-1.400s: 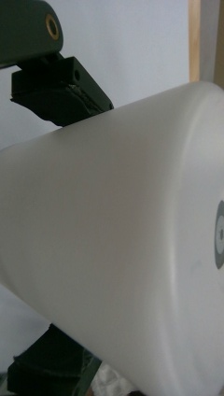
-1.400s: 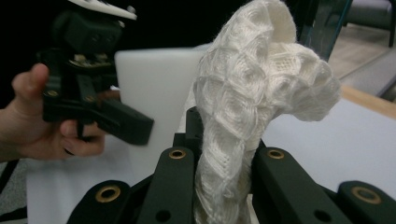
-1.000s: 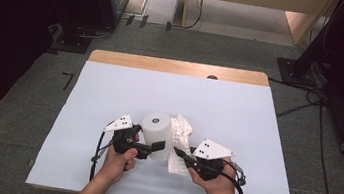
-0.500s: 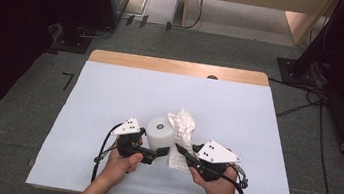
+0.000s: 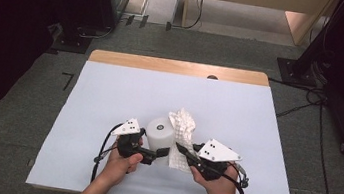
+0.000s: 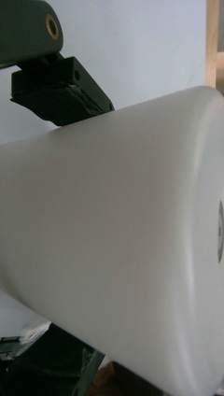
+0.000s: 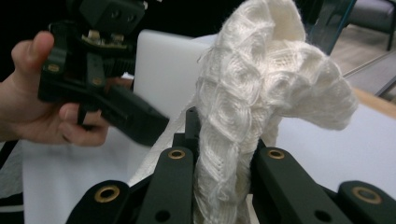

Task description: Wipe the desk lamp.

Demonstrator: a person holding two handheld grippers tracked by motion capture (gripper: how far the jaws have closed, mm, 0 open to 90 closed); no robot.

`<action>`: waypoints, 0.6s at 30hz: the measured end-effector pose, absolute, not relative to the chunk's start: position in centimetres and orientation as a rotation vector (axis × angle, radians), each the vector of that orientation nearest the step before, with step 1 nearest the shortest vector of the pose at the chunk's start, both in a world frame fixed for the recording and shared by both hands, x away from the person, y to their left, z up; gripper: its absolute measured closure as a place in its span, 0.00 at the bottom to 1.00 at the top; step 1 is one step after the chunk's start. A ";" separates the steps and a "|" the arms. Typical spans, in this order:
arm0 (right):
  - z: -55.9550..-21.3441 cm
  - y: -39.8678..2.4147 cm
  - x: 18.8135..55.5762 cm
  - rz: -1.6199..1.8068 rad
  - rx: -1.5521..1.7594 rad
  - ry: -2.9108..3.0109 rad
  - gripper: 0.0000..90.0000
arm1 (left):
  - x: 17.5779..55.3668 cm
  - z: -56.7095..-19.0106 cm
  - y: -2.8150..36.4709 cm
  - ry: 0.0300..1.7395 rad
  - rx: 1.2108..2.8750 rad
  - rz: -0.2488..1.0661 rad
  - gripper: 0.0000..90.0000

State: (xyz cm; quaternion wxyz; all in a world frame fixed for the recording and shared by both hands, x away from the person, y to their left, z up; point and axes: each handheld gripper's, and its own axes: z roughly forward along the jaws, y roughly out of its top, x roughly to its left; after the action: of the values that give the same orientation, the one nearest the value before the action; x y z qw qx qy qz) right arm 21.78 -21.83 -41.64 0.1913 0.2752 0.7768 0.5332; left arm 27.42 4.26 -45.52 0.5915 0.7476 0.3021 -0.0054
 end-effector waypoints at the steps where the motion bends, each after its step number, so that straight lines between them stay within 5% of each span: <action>1: -42.0 -21.7 22.0 1.482 0.782 2.225 0.90 | 27.5 -45.5 4.5 0.716 1.729 -0.005 0.09; 18: -42.4 -22.2 22.6 1.494 0.838 2.247 0.89 | 27.3 -45.6 4.1 0.698 1.756 0.015 0.09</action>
State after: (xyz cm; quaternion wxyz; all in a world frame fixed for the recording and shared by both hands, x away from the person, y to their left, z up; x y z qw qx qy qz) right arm 22.61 -22.21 -42.38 0.1574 0.2931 0.7854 0.5220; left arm 27.31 4.09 -45.64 0.5859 0.7530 0.2994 0.0066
